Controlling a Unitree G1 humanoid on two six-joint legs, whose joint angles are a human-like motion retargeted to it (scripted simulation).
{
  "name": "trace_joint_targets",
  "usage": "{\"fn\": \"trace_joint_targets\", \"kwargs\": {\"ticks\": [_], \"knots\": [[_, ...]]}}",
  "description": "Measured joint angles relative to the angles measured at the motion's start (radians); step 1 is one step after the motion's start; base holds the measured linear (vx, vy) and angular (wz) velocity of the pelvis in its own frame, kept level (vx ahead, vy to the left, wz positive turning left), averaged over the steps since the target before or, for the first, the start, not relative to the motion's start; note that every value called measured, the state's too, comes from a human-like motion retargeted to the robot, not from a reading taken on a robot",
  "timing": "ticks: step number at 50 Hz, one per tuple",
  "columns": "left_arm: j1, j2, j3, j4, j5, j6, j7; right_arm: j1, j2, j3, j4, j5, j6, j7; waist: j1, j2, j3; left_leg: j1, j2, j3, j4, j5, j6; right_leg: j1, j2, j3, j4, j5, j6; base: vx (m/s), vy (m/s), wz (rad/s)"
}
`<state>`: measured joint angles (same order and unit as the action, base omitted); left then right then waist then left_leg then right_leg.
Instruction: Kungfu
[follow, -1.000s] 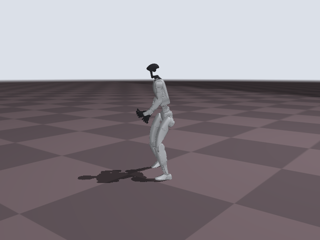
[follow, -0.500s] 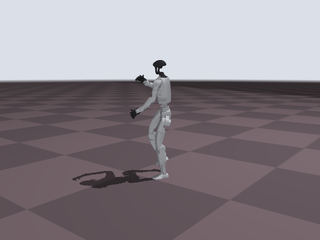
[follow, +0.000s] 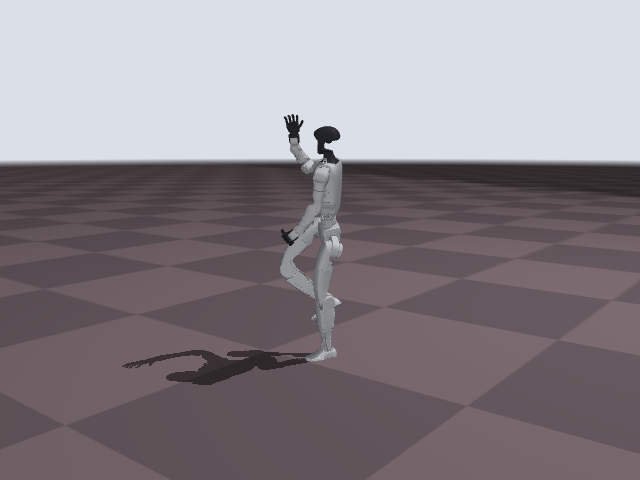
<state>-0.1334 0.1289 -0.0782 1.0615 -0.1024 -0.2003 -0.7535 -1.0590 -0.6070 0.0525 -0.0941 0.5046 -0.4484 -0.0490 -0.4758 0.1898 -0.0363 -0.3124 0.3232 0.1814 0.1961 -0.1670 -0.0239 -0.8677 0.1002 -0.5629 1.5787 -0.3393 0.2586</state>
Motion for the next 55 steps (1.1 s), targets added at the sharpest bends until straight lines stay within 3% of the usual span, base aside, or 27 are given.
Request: {"fn": "trace_joint_targets", "kwargs": {"ticks": [5, 10, 13, 15, 17, 18, 21, 23, 25, 29, 32, 35, 37, 39, 42, 45, 48, 49, 50, 53, 55], "knots": [[-0.036, -0.020, 0.007, -0.026, -0.172, -0.019, 0.033, 0.073, 0.130, 0.104, -0.058, 0.113, 0.055, 0.072, -0.024, -0.034, 0.020, -0.024, -0.055, -0.007, 0.064, -0.034, 0.007, 0.089, -0.042, 0.065, -0.210, 0.065, -0.056, -0.04, 0.02, -0.13], [-0.155, -0.076, -0.062, -0.056, -0.366, -0.039, 0.040, 0.215, 0.349, 0.287, -0.056, 0.219, 0.137, 0.145, 0.021, -0.100, 0.083, -0.152, -0.081, 0.039, 0.347, -0.133, -0.018, 0.188, -0.001, 0.256, -0.486, 0.117, -0.094, -0.16, 0.10, -0.34], [-0.222, -0.146, -0.093, -0.091, -0.430, -0.012, -0.011, 0.348, 0.482, 0.386, 0.039, 0.373, 0.249, 0.361, 0.057, -0.108, 0.127, -0.215, -0.111, 0.052, 0.493, -0.228, 0.005, 0.257, 0.002, 0.331, -0.654, 0.163, -0.174, -0.16, 0.11, -0.01], [-0.258, -0.200, -0.094, -0.112, -0.462, 0.002, -0.046, 0.448, 0.566, 0.432, 0.143, 0.475, 0.362, 0.564, 0.075, -0.137, 0.155, -0.274, -0.145, 0.073, 0.618, -0.291, 0.015, 0.322, 0.011, 0.441, -0.815, 0.287, -0.112, -0.16, 0.03, -0.03], [-0.269, -0.245, -0.099, -0.134, -0.515, 0.023, -0.085, 0.551, 0.667, 0.487, 0.303, 0.577, 0.492, 0.728, 0.137, -0.099, 0.190, -0.357, -0.078, 0.078, 0.759, -0.368, 0.014, 0.324, 0.066, 0.456, -0.789, -0.043, -0.341, -0.12, 0.00, -0.90], [-0.264, -0.264, -0.102, -0.150, -0.545, 0.033, -0.105, 0.598, 0.709, 0.512, 0.384, 0.642, 0.554, 0.776, 0.162, -0.092, 0.200, -0.392, -0.054, 0.085, 0.817, -0.394, 0.010, 0.298, 0.072, 0.466, -0.756, -0.113, -0.425, -0.15, -0.02, -0.94], [-0.207, -0.299, -0.136, -0.183, -0.652, 0.046, -0.186, 0.648, 0.725, 0.543, 0.560, 0.807, 0.764, 0.722, 0.189, -0.033, 0.245, -0.506, -0.014, 0.031, 0.946, -0.444, 0.008, 0.151, 0.070, 0.366, -0.590, -0.143, -0.444, -0.15, -0.01, -0.41], [-0.167, -0.312, -0.174, -0.148, -0.697, 0.076, -0.207, 0.653, 0.693, 0.565, 0.613, 0.821, 0.797, 0.667, 0.193, -0.014, 0.261, -0.553, -0.011, 0.021, 0.992, -0.445, 0.004, 0.144, 0.071, 0.364, -0.592, -0.169, -0.460, -0.06, 0.01, 0.04], [-0.128, -0.318, -0.186, -0.104, -0.697, 0.098, -0.182, 0.655, 0.684, 0.580, 0.638, 0.766, 0.734, 0.650, 0.218, -0.013, 0.253, -0.568, 0.000, 0.037, 1.006, -0.443, -0.003, 0.133, 0.089, 0.361, -0.585, -0.178, -0.494, 0.02, -0.09, -0.09], [-0.095, -0.326, -0.180, -0.075, -0.722, 0.040, -0.089, 0.618, 0.668, 0.556, 0.562, 0.669, 0.662, 0.690, 0.222, 0.031, 0.235, -0.573, -0.020, 0.001, 0.957, -0.333, -0.024, 0.157, 0.066, 0.313, -0.642, -0.142, -0.502, 0.10, -0.06, 0.62], [-0.113, -0.284, -0.141, -0.077, -0.629, 0.032, -0.082, 0.547, 0.649, 0.482, 0.442, 0.703, 0.637, 0.685, 0.237, 0.031, 0.217, -0.540, -0.056, 0.032, 0.885, -0.130, -0.045, 0.236, 0.055, 0.332, -0.762, -0.090, -0.508, 0.08, -0.01, 0.73], [-0.146, -0.204, -0.063, -0.065, -0.470, 0.038, -0.100, 0.425, 0.576, 0.367, 0.254, 0.772, 0.566, 0.621, 0.227, 0.019, 0.217, -0.519, -0.079, 0.091, 0.860, 0.148, -0.119, 0.328, 0.027, 0.372, -0.884, -0.032, -0.483, 0.04, 0.01, 1.18], [-0.151, -0.138, -0.001, -0.062, -0.395, 0.017, -0.074, 0.346, 0.486, 0.277, 0.127, 0.763, 0.501, 0.586, 0.202, 0.008, 0.203, -0.514, -0.023, 0.211, 0.973, 0.234, -0.115, 0.389, -0.008, 0.371, -0.958, -0.001, -0.475, 0.16, -0.01, 1.50], [-0.148, -0.054, 0.073, -0.063, -0.324, -0.005, -0.033, 0.283, 0.380, 0.167, 0.003, 0.709, 0.422, 0.537, 0.195, -0.008, 0.186, -0.532, 0.024, 0.250, 1.206, 0.186, -0.108, 0.448, -0.029, 0.366, -1.021, 0.024, -0.475, 0.24, -0.10, 1.18], [-0.118, 0.092, 0.203, -0.067, -0.240, -0.022, 0.017, 0.248, 0.225, -0.031, -0.137, 0.555, 0.289, 0.428, 0.214, -0.017, 0.152, -0.622, 0.111, 0.175, 1.614, 0.139, -0.073, 0.531, 0.000, 0.361, -1.118, 0.060, -0.486, 0.20, -0.30, 0.60], [-0.091, 0.263, 0.338, -0.066, -0.174, -0.048, 0.097, 0.261, 0.089, -0.233, -0.235, 0.362, 0.137, 0.256, 0.276, -0.020, 0.145, -0.771, 0.325, 0.052, 1.860, 0.049, -0.003, 0.609, 0.076, 0.356, -1.207, 0.092, -0.519, 0.26, -0.43, -0.34], [-0.078, 0.409, 0.467, -0.020, -0.083, -0.117, 0.290, 0.312, -0.033, -0.438, -0.302, 0.215, 0.016, 0.071, 0.376, -0.068, 0.193, -0.837, 0.615, 0.046, 1.652, 0.038, 0.138, 0.706, 0.088, 0.416, -1.210, 0.100, -0.519, 0.14, -0.10, -1.19], [-0.081, 0.452, 0.506, 0.009, -0.046, -0.141, 0.381, 0.338, -0.060, -0.507, -0.322, 0.165, -0.020, 0.000, 0.391, -0.098, 0.207, -0.844, 0.645, 0.078, 1.483, 0.080, 0.150, 0.724, 0.064, 0.434, -1.208, 0.107, -0.509, -0.08, 0.11, -0.69], [-0.086, 0.493, 0.543, 0.042, -0.007, -0.166, 0.480, 0.365, -0.082, -0.576, -0.343, 0.115, -0.054, -0.077, 0.399, -0.134, 0.217, -0.847, 0.642, 0.115, 1.290, 0.140, 0.148, 0.736, 0.030, 0.450, -1.207, 0.116, -0.493, -0.16, 0.12, 0.08], [-0.085, 0.570, 0.643, 0.153, 0.019, -0.207, 0.717, 0.467, -0.136, -0.723, -0.414, 0.015, -0.105, -0.298, 0.337, -0.222, 0.206, -0.781, 0.392, 0.081, 0.525, 0.421, 0.016, 0.760, -0.085, 0.443, -1.248, 0.133, -0.464, -0.15, 0.05, 0.91], [-0.067, 0.575, 0.707, 0.189, -0.018, -0.232, 0.791, 0.514, -0.178, -0.776, -0.447, -0.028, -0.134, -0.405, 0.327, -0.242, 0.197, -0.722, 0.342, 0.032, 0.162, 0.408, -0.042, 0.787, -0.119, 0.439, -1.289, 0.129, -0.478, -0.10, 0.04, 0.44]]}}
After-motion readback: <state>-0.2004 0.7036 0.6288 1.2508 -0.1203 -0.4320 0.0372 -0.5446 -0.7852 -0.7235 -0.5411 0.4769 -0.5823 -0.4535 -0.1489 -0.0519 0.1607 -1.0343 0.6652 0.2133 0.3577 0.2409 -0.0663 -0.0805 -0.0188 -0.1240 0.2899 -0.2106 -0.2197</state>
